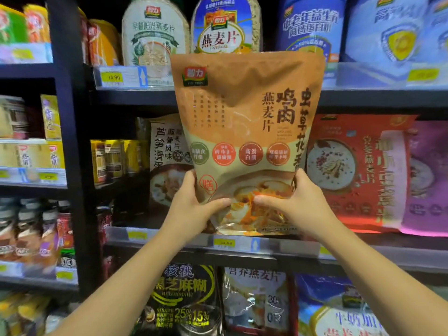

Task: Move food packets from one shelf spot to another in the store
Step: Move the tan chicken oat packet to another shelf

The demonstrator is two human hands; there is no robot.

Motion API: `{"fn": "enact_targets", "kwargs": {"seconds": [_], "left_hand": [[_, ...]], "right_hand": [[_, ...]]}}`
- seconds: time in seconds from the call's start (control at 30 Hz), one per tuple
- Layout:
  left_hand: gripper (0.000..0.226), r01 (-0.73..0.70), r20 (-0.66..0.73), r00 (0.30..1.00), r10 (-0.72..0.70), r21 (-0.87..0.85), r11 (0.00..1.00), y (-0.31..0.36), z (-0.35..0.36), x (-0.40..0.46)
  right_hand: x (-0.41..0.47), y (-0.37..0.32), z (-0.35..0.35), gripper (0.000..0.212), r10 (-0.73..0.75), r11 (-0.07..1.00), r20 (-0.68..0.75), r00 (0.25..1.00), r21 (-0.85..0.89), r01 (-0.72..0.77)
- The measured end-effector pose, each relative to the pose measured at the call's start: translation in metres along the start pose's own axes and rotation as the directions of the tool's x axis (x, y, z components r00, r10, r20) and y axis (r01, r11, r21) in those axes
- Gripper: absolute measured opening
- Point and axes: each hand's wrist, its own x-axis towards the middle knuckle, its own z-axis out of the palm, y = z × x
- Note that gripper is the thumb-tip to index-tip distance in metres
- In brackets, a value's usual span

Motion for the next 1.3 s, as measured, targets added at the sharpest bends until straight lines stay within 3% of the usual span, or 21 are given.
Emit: {"fn": "enact_targets", "kwargs": {"seconds": [0.27,0.5,0.73,0.93,1.1,1.2,1.3], "left_hand": [[0.061,0.081,0.079,0.993,-0.085,0.06,0.995,-0.023,0.014,0.011],[0.066,0.138,0.172,0.973,-0.155,0.106,0.985,-0.036,0.023,0.013],[0.069,0.158,0.28,0.937,-0.211,0.203,0.966,-0.039,0.026,0.027],[0.069,0.19,0.338,0.9,-0.275,0.265,0.945,-0.047,0.033,0.044],[0.047,0.201,0.384,0.869,-0.312,0.303,0.932,-0.047,0.037,0.059],[0.049,0.184,0.406,0.861,-0.305,0.311,0.933,-0.048,0.037,0.063],[0.06,0.14,0.49,0.822,-0.291,0.322,0.936,-0.043,0.039,0.068]], "right_hand": [[0.011,0.03,0.011,0.106,0.065,0.996,0.039,0.997,-0.061,-0.062],[0.011,0.053,0.017,0.102,0.154,0.981,0.082,0.985,-0.133,-0.142],[0.017,0.061,0.019,0.117,0.236,0.961,0.155,0.959,-0.185,-0.206],[0.031,0.072,0.024,0.105,0.312,0.938,0.182,0.932,-0.215,-0.272],[0.046,0.071,0.025,0.096,0.373,0.913,0.222,0.901,-0.26,-0.314],[0.048,0.068,0.016,0.088,0.368,0.904,0.215,0.905,-0.312,-0.293],[0.053,0.071,-0.004,0.108,0.353,0.918,0.254,0.9,-0.282,-0.28]]}}
